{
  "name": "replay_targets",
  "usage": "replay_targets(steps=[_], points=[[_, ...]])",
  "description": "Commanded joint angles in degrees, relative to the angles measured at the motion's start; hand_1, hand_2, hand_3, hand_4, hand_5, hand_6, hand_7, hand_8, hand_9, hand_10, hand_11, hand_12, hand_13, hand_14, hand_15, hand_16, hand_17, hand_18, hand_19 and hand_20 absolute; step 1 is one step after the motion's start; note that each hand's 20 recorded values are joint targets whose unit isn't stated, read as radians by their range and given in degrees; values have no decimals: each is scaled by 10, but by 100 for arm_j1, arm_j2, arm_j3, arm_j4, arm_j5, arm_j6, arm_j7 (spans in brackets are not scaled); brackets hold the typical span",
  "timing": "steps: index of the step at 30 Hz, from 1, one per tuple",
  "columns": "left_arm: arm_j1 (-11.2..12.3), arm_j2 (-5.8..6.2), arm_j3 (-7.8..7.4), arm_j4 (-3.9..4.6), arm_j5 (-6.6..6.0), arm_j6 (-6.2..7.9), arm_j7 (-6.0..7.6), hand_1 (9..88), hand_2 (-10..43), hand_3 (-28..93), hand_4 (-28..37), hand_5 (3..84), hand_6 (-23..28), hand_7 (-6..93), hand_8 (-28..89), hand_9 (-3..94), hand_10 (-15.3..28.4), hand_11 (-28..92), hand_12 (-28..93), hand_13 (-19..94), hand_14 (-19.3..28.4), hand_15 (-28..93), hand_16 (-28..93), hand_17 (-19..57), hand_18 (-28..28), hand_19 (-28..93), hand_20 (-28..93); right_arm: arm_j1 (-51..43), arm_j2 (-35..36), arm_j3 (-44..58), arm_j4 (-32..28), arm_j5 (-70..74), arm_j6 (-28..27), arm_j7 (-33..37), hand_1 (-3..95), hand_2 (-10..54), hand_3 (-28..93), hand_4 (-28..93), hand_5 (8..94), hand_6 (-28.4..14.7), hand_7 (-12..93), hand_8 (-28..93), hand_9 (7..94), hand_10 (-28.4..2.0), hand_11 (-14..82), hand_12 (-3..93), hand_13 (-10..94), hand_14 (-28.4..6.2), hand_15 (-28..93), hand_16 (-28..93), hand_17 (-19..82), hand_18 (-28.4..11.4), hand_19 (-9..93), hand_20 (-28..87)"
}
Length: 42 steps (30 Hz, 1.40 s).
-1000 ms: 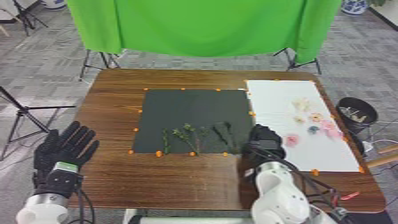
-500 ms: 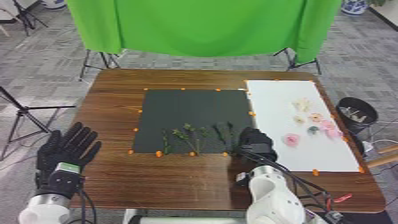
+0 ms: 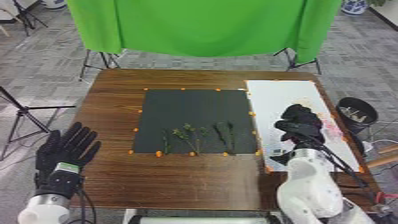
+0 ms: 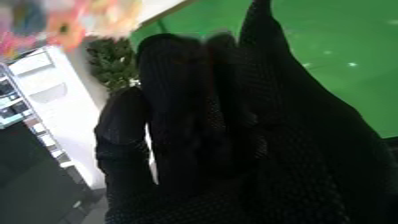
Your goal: Arrange flowers
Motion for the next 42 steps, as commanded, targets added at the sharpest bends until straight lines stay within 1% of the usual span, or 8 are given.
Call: replay_targets(steps=[1,4,7,10,20,27,38,42], points=[[45,-50,-10,-70,15,40,-137,291,181,702,-283,456,95,183,-98,395,166,236,113,280,162,422,-94,-67,148,430,88,-134,287,763,32,477,-1417,-361,546,-95,740,-283,570,-28,225,-136,582,-128,146,152,672,-77,520,362,358,-213,869,336],[-54,-61,34,-40,-16,36,76,292,181,702,-283,456,94,184,-98,395,167,236,113,280,162,423,-93,-68,148,430,88,71,293,767,-3,607,-1804,-288,554,-95,730,-283,560,-17,190,-133,569,-113,116,139,672,-76,481,365,350,-217,853,344],[27,-91,10,-85,-37,98,-159,292,180,702,-283,456,94,184,-98,395,167,236,113,280,162,423,-93,-67,148,430,88,-204,197,951,-124,711,-2156,-133,531,-95,742,-283,555,-23,171,-126,562,-118,108,135,674,-83,471,360,345,-223,846,349],[-105,-70,100,-44,-24,73,31,292,180,701,-283,456,94,184,-99,393,165,235,113,280,162,423,-93,-68,148,430,88,-8,225,917,-46,940,-2212,-121,517,-95,748,-283,552,-27,160,-122,561,-120,106,135,674,-90,476,350,343,-226,845,353],[-320,-115,254,-17,-26,71,-288,292,181,702,-283,457,95,184,-99,395,167,236,113,280,162,425,-94,-68,148,431,89,-199,71,920,207,1251,-2546,-92,558,-95,708,-282,639,1,182,-125,681,-98,131,143,725,-77,461,368,357,-226,846,359],[-406,-92,305,24,4,8,-229,291,182,702,-283,456,95,185,-98,395,167,236,113,280,162,425,-94,-68,148,431,89,-253,175,697,293,1021,-1577,-169,618,-95,670,-282,769,13,259,39,879,-85,69,349,772,-64,447,404,387,-221,860,366],[-362,-34,134,59,37,-4,-277,291,182,703,-283,456,95,185,-99,394,166,237,113,280,163,427,-95,-68,148,431,89,-77,32,676,-122,1831,-441,-1095,614,-95,693,-283,795,12,272,54,908,-78,73,380,789,-63,453,407,398,-219,870,370],[-216,65,29,26,28,-61,-98,290,181,703,-283,455,95,184,-99,394,167,236,113,279,162,426,-94,-68,148,431,88,396,-51,336,-193,2186,-652,-1473,612,-95,698,-283,796,12,272,54,907,-80,74,386,787,-62,453,415,396,-217,871,372]])
